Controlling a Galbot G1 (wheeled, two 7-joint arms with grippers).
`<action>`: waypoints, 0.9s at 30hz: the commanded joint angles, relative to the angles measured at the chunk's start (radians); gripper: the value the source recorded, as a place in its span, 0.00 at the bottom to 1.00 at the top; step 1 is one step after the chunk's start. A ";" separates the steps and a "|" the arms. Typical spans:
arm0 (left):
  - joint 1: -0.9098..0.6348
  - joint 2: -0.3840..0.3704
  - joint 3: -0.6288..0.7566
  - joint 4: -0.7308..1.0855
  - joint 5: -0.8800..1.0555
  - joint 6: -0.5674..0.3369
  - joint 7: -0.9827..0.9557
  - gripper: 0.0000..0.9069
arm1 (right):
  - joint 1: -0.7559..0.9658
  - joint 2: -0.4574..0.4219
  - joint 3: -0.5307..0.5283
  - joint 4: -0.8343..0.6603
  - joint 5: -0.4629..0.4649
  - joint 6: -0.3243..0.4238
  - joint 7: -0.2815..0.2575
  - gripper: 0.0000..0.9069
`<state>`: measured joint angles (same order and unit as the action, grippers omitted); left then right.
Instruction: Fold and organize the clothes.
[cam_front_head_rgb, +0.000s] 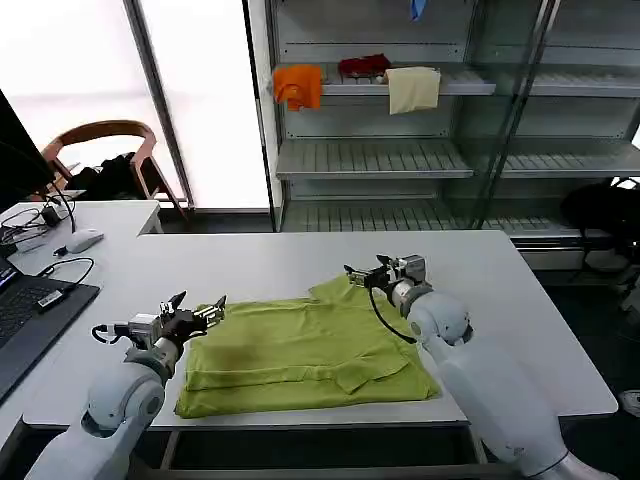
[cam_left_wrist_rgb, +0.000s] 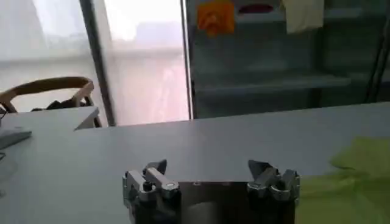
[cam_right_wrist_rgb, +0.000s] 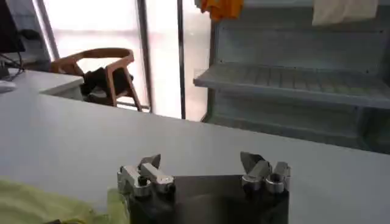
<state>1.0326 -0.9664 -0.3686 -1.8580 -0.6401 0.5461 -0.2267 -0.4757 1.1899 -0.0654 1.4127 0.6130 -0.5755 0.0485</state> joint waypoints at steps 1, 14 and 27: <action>-0.151 0.005 0.028 0.259 -0.027 0.034 0.068 1.00 | 0.118 0.067 -0.068 -0.214 -0.051 -0.006 -0.071 1.00; -0.167 -0.003 0.038 0.311 0.001 0.035 0.075 1.00 | 0.092 0.074 -0.063 -0.217 -0.075 -0.005 -0.079 1.00; -0.110 -0.033 0.031 0.270 0.012 0.035 0.079 0.68 | 0.060 0.071 -0.056 -0.202 -0.093 -0.005 -0.083 0.92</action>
<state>0.9030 -0.9903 -0.3330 -1.5923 -0.6338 0.5775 -0.1547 -0.4191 1.2554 -0.1151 1.2269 0.5287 -0.5791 -0.0287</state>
